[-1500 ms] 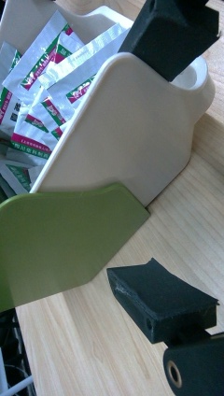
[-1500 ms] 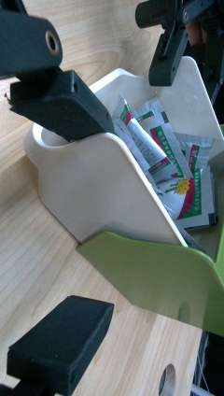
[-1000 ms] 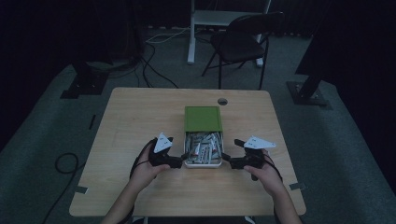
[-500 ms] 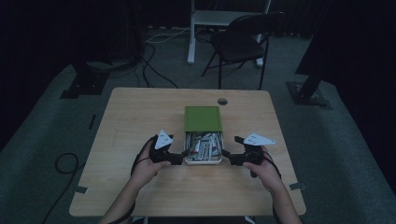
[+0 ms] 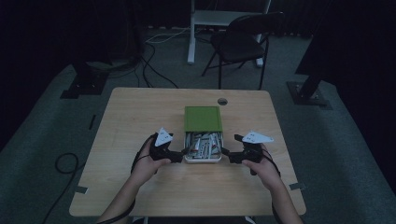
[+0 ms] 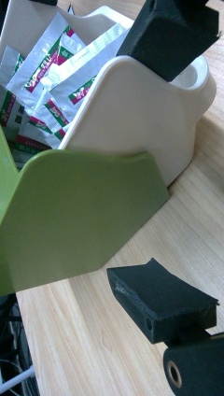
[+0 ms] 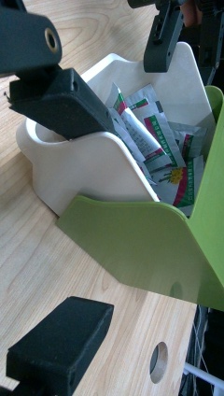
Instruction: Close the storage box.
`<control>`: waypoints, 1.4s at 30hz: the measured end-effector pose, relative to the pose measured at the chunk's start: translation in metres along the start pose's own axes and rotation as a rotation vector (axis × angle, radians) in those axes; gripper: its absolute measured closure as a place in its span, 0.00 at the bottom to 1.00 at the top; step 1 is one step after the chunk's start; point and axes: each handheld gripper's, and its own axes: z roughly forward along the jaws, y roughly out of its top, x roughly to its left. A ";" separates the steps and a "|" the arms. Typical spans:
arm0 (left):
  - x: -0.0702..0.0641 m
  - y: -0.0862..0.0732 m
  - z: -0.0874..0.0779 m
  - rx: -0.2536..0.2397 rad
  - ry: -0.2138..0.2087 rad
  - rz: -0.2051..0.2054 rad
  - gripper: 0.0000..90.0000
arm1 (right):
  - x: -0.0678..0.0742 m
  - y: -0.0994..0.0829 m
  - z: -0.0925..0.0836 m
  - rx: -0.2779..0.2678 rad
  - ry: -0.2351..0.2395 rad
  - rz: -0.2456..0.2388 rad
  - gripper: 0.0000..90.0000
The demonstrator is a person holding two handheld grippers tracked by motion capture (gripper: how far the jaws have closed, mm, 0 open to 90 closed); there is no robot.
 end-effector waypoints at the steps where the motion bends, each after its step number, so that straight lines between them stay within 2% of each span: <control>1: 0.000 0.000 0.000 0.000 0.002 0.002 0.11 | 0.000 0.000 0.000 0.001 -0.002 -0.001 0.14; 12: 0.004 0.004 0.005 0.010 -0.001 0.001 0.11 | -0.004 0.001 0.004 -0.006 -0.008 0.012 0.14; 19: 0.007 0.006 0.008 0.007 0.011 0.002 0.11 | -0.007 0.003 0.008 -0.007 -0.021 0.024 0.14; 26: 0.008 0.007 0.011 -0.003 0.029 0.002 0.11 | -0.009 0.007 0.011 0.002 -0.036 0.015 0.14; 29: 0.009 0.008 0.011 0.004 0.033 0.014 0.11 | -0.010 0.008 0.012 0.006 -0.034 0.013 0.14; 33: 0.010 0.009 0.013 0.004 0.034 0.005 0.11 | -0.011 0.010 0.013 0.012 -0.042 0.007 0.14; 42: 0.014 0.011 0.017 -0.003 0.053 0.002 0.11 | -0.014 0.011 0.018 0.002 -0.063 0.029 0.14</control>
